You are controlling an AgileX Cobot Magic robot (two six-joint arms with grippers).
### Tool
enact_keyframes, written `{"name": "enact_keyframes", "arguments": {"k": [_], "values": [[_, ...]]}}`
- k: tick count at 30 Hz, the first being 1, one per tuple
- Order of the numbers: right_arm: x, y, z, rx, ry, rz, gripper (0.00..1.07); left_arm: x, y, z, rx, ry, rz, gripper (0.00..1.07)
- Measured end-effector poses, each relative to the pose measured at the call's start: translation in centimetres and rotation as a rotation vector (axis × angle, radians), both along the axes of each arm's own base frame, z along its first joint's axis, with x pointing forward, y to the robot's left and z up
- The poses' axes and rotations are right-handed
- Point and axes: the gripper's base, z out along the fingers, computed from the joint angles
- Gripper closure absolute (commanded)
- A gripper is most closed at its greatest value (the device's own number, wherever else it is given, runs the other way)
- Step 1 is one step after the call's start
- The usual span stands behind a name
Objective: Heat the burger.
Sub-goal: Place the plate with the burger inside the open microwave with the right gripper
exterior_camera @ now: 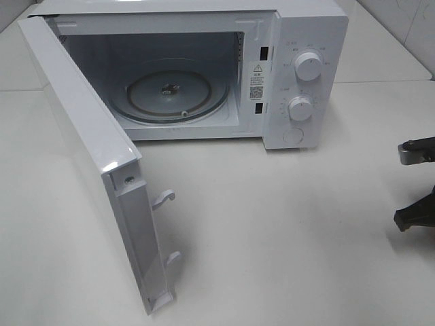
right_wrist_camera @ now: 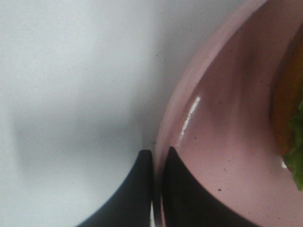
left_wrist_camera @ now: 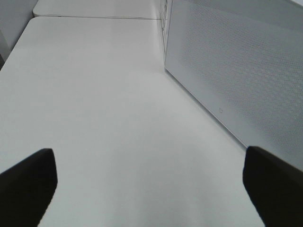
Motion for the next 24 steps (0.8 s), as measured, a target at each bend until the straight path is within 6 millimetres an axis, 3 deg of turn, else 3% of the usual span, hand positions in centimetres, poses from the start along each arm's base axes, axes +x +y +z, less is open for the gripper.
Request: {"name": "enact_keyframes", "arguments": {"k": [12,24], "values": [[-0.3,0.4,1.2,-0.033,-0.016,-0.003,1.07,0.0,0.0,0.0,0.000,0.000,0.000,0.07],[-0.9,3.5,1.5,-0.124,0.008,0.071,1.07,0.0,0.0,0.0,0.000,0.000,0.000,0.07]]}}
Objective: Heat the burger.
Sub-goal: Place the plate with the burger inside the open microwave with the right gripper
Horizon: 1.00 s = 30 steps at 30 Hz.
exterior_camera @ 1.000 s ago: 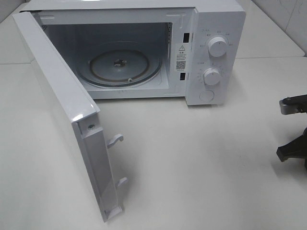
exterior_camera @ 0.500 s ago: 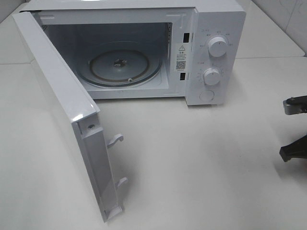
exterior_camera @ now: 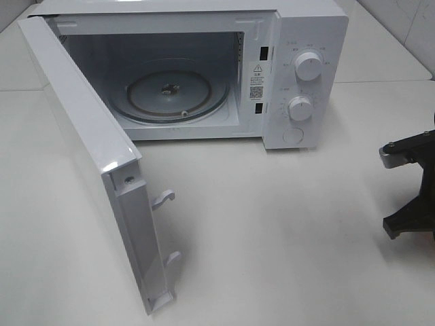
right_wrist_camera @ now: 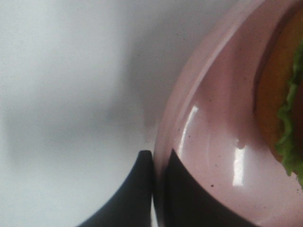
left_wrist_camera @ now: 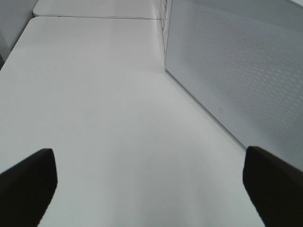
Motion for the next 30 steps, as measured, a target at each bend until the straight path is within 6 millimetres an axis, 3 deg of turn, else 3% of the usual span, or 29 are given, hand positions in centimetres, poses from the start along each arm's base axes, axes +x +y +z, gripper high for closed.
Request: {"name": "enact_keyframes", "arguments": {"k": [6,20,30], "values": [[-0.2,0.9,0.4,-0.018,-0.015,0.019,1.07,0.0,0.0,0.0,0.000,0.000,0.000,0.07],[-2.1,2.6,5.2,-0.052,-0.127,0.084,1.07,0.0,0.0,0.0,0.000,0.000,0.000,0.07],[-4.0,3.6,7.4,-0.084,-0.137,0.126,1.07,0.0,0.0,0.0,0.000,0.000,0.000,0.07]]}}
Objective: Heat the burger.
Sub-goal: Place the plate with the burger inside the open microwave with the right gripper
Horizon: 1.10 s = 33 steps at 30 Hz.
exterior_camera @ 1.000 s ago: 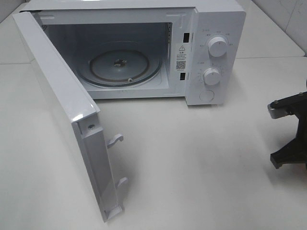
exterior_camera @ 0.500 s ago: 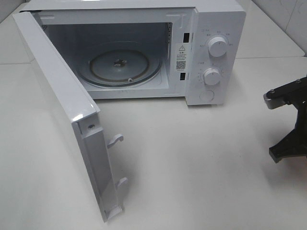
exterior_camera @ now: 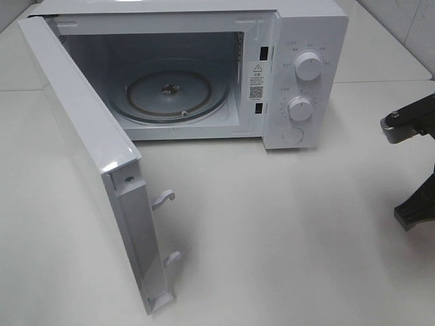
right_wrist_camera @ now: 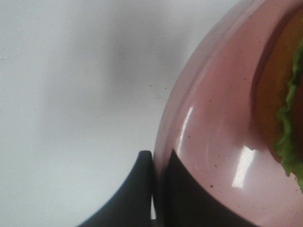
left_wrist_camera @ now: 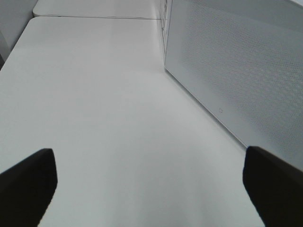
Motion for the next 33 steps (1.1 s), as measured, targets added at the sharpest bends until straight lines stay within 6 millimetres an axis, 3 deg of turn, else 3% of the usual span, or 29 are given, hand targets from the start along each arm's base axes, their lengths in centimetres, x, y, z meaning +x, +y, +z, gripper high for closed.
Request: {"name": "enact_keyframes", "arguments": {"k": [21,33], "values": [[-3.3,4.2,1.1,-0.014,0.027,0.192,1.07,0.0,0.0,0.0,0.000,0.000,0.000,0.07],[-3.6,4.7,1.2,-0.037,0.058,0.306,1.07,0.0,0.0,0.0,0.000,0.000,0.000,0.07]]}}
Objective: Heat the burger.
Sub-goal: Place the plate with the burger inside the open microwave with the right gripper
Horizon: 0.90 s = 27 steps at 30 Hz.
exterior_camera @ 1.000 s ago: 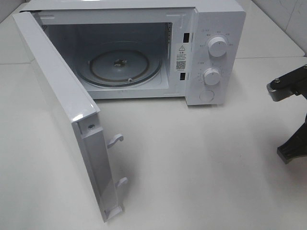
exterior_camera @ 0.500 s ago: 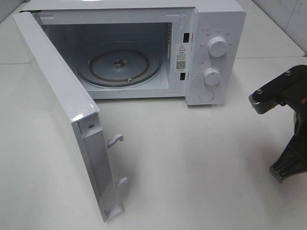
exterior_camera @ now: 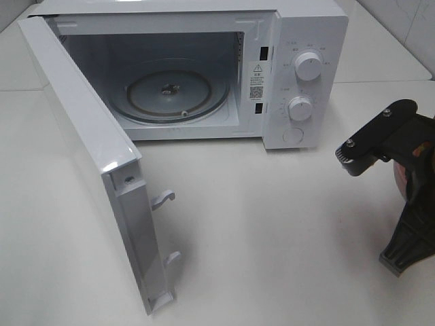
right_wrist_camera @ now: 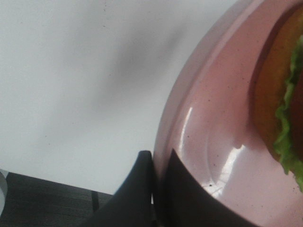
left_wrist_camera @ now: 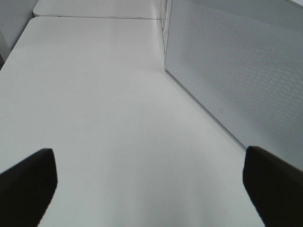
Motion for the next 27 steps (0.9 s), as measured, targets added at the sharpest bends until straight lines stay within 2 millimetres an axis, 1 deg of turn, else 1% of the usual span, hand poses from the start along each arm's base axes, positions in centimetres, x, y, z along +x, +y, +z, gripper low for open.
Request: {"name": "enact_keyframes", "arguments": {"k": [6,8,10,17,21,23,24,26,27], "values": [[0.5,0.1,0.2,-0.036,-0.021,0.121,1.07,0.0,0.0,0.0,0.000,0.000,0.000,0.07],[0.6,0.1,0.2,-0.041,-0.025,0.136,1.07,0.0,0.0,0.0,0.000,0.000,0.000,0.07],[0.7,0.2,0.2,-0.057,-0.030,0.195,1.07,0.0,0.0,0.0,0.000,0.000,0.000,0.07],[0.7,0.3,0.2,-0.065,-0.025,0.222,1.07,0.0,0.0,0.0,0.000,0.000,0.000,0.07],[0.4,0.6,0.2,-0.073,-0.019,0.245,1.07,0.0,0.0,0.0,0.000,0.000,0.000,0.07],[-0.1,1.3,0.2,-0.072,-0.019,0.287,1.07,0.0,0.0,0.0,0.000,0.000,0.000,0.07],[-0.1,1.3,0.2,-0.072,-0.019,0.287,1.07,0.0,0.0,0.0,0.000,0.000,0.000,0.07],[-0.7,2.2,0.2,-0.067,-0.024,0.342,1.07,0.0,0.0,0.0,0.000,0.000,0.000,0.07],[-0.7,2.2,0.2,-0.067,-0.024,0.342,1.07,0.0,0.0,0.0,0.000,0.000,0.000,0.07]]}}
